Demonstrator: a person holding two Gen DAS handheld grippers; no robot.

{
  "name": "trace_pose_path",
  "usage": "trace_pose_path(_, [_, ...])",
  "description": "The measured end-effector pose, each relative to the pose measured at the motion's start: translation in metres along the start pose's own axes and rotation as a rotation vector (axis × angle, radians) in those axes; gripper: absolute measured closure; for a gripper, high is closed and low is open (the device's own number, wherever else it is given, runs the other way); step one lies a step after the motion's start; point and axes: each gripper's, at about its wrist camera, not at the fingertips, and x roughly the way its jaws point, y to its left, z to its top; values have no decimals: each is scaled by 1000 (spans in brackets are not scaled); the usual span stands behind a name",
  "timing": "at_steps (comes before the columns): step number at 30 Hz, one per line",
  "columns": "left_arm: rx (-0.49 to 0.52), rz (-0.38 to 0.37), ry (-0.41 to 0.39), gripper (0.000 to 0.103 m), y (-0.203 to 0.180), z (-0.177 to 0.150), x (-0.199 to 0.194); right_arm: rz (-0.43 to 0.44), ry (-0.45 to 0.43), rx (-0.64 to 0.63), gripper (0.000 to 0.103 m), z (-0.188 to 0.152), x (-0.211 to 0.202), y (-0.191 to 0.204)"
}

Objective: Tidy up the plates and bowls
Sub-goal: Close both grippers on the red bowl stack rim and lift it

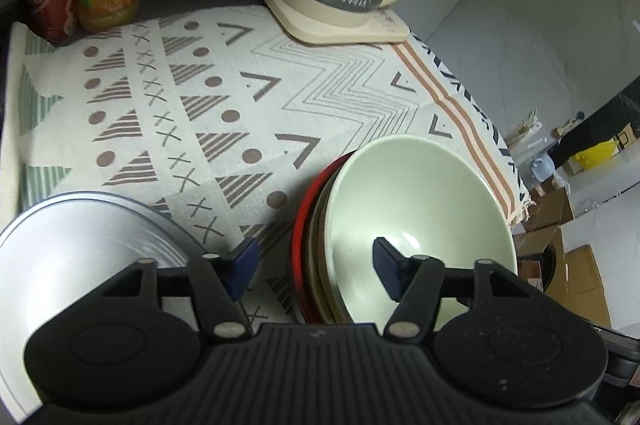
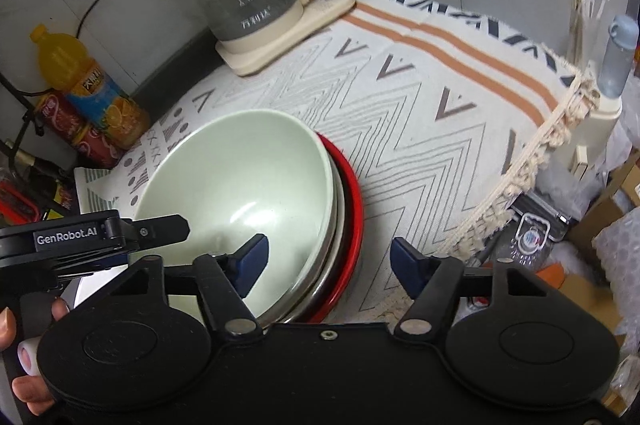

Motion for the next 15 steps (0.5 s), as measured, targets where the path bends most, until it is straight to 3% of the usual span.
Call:
trace_pose_path(5, [1,-20,48,68,5,6,14,-10,42,5,46,2,16,2])
trace_pose_path(7, [5,-20,59,73,6,7,17,-9,58,5,51,3,21,3])
trace_pose_path(15, [-6,-24,106,78,10,5,31,-30,111,15,62,-2,36,2])
